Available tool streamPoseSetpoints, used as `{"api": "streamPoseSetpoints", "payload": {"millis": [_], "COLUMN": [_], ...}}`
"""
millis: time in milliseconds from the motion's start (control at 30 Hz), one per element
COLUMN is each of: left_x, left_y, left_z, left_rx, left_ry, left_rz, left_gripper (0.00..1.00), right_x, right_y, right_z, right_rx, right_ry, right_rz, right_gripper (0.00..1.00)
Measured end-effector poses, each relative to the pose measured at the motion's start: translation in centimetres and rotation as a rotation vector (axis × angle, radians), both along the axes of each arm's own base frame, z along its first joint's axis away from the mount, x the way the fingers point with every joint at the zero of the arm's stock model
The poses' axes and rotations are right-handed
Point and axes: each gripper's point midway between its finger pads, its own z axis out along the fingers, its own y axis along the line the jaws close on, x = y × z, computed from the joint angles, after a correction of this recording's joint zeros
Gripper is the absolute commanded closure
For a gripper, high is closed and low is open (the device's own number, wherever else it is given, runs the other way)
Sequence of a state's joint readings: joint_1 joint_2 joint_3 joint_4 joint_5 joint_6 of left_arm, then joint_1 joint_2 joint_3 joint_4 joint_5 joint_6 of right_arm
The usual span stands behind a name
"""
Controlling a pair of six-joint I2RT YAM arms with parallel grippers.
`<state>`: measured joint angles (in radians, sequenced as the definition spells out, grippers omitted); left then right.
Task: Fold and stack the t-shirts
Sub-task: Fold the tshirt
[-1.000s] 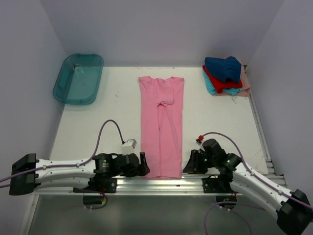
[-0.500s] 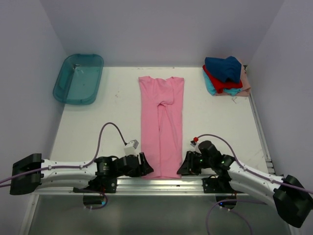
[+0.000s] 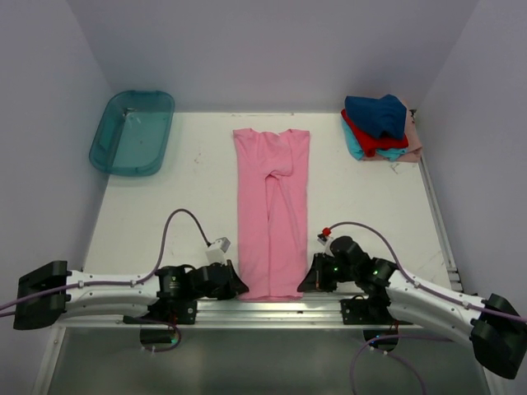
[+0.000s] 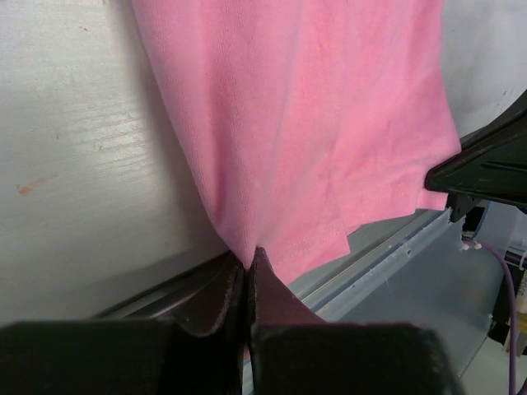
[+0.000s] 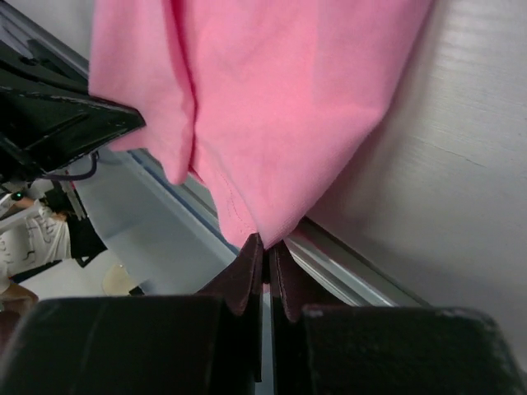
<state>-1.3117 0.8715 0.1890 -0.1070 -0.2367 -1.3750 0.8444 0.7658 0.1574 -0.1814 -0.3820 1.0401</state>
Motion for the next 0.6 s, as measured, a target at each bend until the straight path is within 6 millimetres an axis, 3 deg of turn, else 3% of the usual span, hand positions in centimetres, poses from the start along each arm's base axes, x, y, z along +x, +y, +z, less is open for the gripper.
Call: {"api": "streamPoseSetpoints", "payload": {"millis": [200,367,467,600], "left_x": [0.6,2.6,4.3,6.4], "left_y": [0.4,0.5,0.6,1.2], "left_z": [1.2,4.1,6.1,7.2], "left_rx": [0.0,0.022,0.035,0.095], "left_ry": [-0.049,-0.16,-0.27,-0.407], "left_rz": [0.001,0.038,0.066,0.086], "left_gripper": [1.0,1.0,1.0,1.0], "right_x": [1.3,3.1,5.5,9.8], "right_y": [0.5,0.5,0.8,1.1], "right_z": [1.8,2.4,4.0,6.7], "right_rx": [-0.007,-0.08,-0.116,-0.148], "right_ry": [-0.068,-0.135,-0.225,-0.349], "right_rz": [0.003,-0.004,-0.026,-0.084], "right_gripper": [1.0,1.0,1.0,1.0]}}
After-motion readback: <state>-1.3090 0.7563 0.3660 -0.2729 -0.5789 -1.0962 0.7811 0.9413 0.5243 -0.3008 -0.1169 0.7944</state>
